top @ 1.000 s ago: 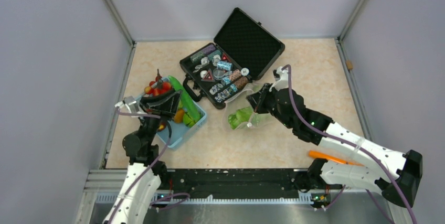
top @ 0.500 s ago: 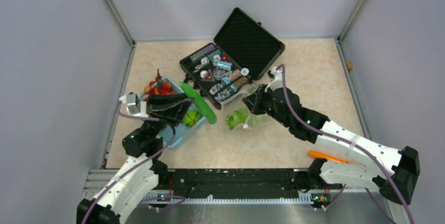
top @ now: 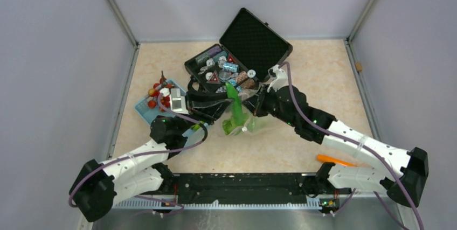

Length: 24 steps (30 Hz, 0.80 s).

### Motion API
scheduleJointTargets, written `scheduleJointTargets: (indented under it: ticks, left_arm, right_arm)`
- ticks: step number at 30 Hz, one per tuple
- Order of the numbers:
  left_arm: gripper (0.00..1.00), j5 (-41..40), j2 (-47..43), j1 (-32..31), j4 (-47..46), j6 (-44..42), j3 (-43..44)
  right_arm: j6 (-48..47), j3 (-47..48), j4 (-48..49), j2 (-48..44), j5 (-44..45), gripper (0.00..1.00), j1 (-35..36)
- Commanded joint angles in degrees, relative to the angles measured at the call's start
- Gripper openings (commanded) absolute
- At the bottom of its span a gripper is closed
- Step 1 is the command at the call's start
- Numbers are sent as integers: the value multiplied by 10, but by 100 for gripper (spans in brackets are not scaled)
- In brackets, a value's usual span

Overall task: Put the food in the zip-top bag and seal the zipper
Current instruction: Place the fake vegetable in the zipper food storage bag.

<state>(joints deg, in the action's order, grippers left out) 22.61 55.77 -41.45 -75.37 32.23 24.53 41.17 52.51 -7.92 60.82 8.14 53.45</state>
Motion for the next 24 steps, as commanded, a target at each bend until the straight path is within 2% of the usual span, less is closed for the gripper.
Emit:
scheduleJointTargets:
  ticks: [1, 7, 13, 16, 19, 22, 23, 24]
  left_arm:
    - [0, -26, 11, -11, 9, -110, 40]
    - [0, -46, 41, -13, -8, -161, 48]
    - [1, -29, 81, -29, -21, -160, 50]
    - [11, -30, 76, -33, -21, -161, 33]
    - [24, -28, 56, -34, 54, -184, 28]
    - [26, -45, 29, -34, 73, -191, 5]
    - [29, -55, 17, -34, 74, -190, -4]
    - [35, -61, 6, -34, 81, -191, -11]
  right_arm:
    - [11, 38, 30, -34, -20, 0, -4]
    - [14, 40, 31, -44, -24, 0, -4]
    - [22, 44, 41, -51, -24, 0, -4]
    - [22, 52, 37, -49, -12, 0, -4]
    - [11, 73, 22, -39, 3, 0, -6]
    - [4, 84, 19, -29, -3, 0, -9]
    - [5, 82, 21, -28, -3, 0, -8]
    - [6, 79, 25, -29, -3, 0, -9]
